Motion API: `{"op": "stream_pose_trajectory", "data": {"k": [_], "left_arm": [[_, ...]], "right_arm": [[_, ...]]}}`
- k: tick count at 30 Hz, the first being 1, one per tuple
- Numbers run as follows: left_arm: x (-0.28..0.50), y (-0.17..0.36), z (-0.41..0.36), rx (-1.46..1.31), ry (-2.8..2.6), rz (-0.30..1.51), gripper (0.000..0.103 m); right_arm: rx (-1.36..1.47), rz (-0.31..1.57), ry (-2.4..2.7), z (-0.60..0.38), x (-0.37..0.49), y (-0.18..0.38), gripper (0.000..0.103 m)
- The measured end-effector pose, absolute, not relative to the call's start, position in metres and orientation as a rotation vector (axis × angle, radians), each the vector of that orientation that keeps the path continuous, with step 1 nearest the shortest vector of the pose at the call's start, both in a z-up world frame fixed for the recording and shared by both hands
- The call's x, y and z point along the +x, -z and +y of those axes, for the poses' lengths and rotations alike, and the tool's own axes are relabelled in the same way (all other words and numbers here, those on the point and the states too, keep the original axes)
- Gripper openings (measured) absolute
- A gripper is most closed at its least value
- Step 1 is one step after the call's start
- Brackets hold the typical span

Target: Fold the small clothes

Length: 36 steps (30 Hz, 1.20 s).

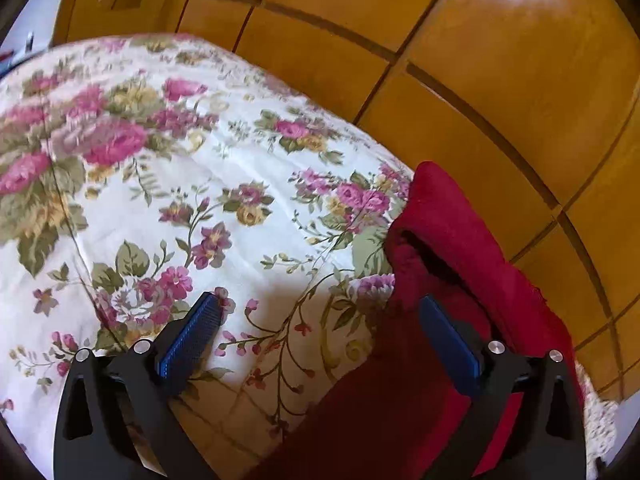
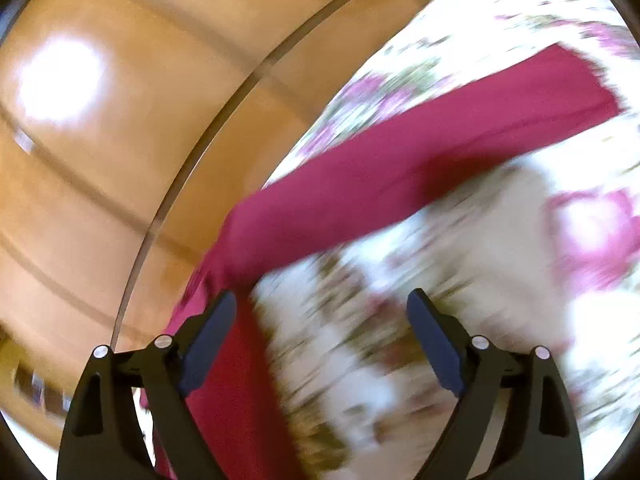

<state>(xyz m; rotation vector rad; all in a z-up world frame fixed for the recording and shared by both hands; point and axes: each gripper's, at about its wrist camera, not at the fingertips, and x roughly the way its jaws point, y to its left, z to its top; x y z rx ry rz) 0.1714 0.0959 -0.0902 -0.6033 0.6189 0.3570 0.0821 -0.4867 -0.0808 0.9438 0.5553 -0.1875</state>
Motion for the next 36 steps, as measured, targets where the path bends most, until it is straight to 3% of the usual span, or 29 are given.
{"op": "stream_pose_trajectory", "data": {"k": [3,5,7,16,25,36], "left_arm": [[0.176,0.085,0.083,-0.526,-0.312,0.636,0.099],[0.182,0.086,0.076,-0.491,-0.249,0.674,0.099],[0.190,0.090,0.072,-0.479,-0.197,0.720,0.099],[0.207,0.095,0.038,-0.262,-0.187,0.841,0.099],[0.208,0.102,0.043,-0.305,-0.151,0.855,0.099],[0.203,0.100,0.049,-0.344,-0.134,0.839,0.099]], "right_arm": [[1.033,0.525,0.330,-0.521,0.063,0.087,0.073],[1.140,0.496,0.407,-0.544,0.051,0.099,0.059],[1.192,0.466,0.440,-0.560,0.048,0.106,0.052],[1.148,0.444,0.575,-0.587,0.078,0.109,0.051],[1.157,0.451,0.571,-0.603,0.080,0.113,0.009],[0.920,0.456,0.320,-0.504,0.136,0.050,0.008]]}}
